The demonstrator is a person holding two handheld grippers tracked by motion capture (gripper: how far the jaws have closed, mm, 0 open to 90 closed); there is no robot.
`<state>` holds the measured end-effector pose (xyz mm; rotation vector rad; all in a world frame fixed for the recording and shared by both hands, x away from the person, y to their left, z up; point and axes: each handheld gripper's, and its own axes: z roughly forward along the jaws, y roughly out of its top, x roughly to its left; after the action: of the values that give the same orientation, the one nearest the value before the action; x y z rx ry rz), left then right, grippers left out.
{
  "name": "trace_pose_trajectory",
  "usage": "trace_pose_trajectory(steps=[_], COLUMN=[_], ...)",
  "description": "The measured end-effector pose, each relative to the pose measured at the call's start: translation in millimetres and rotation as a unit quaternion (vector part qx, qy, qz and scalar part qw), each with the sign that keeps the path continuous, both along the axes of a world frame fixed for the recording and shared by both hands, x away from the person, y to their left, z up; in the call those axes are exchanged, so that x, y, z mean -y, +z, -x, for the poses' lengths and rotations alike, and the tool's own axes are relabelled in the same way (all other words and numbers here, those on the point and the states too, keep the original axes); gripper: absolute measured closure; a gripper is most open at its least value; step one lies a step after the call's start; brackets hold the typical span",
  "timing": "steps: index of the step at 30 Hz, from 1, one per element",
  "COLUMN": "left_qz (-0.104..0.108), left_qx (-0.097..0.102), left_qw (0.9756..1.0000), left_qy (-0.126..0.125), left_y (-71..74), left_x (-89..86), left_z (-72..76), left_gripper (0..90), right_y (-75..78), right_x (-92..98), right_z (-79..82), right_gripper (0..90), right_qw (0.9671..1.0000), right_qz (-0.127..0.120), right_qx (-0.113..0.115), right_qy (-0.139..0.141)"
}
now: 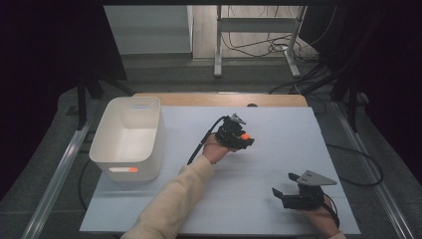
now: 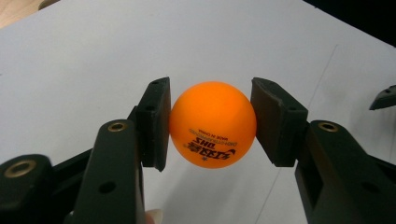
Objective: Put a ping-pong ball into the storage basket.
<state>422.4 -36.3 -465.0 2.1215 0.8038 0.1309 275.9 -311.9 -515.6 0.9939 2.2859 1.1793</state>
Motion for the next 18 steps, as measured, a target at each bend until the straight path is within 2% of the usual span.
trace_pose_trajectory(steps=[9, 18], left_qz=[-0.006, 0.002], left_qx=[0.013, 0.020], left_qw=[0.9998, 0.9996], left_qy=[-0.013, -0.018], left_y=[3.4, 8.3], left_x=[2.5, 0.1], left_z=[8.9, 16.4], left_gripper=[50.4, 50.4], right_y=[0.1, -0.1], right_x=[0.7, 0.5], right_z=[0.2, 0.2], right_gripper=[15.7, 15.8], right_qw=[1.0000, 1.0000], right_qz=[-0.001, -0.001], right_qx=[-0.001, 0.000], right_qy=[-0.001, 0.001])
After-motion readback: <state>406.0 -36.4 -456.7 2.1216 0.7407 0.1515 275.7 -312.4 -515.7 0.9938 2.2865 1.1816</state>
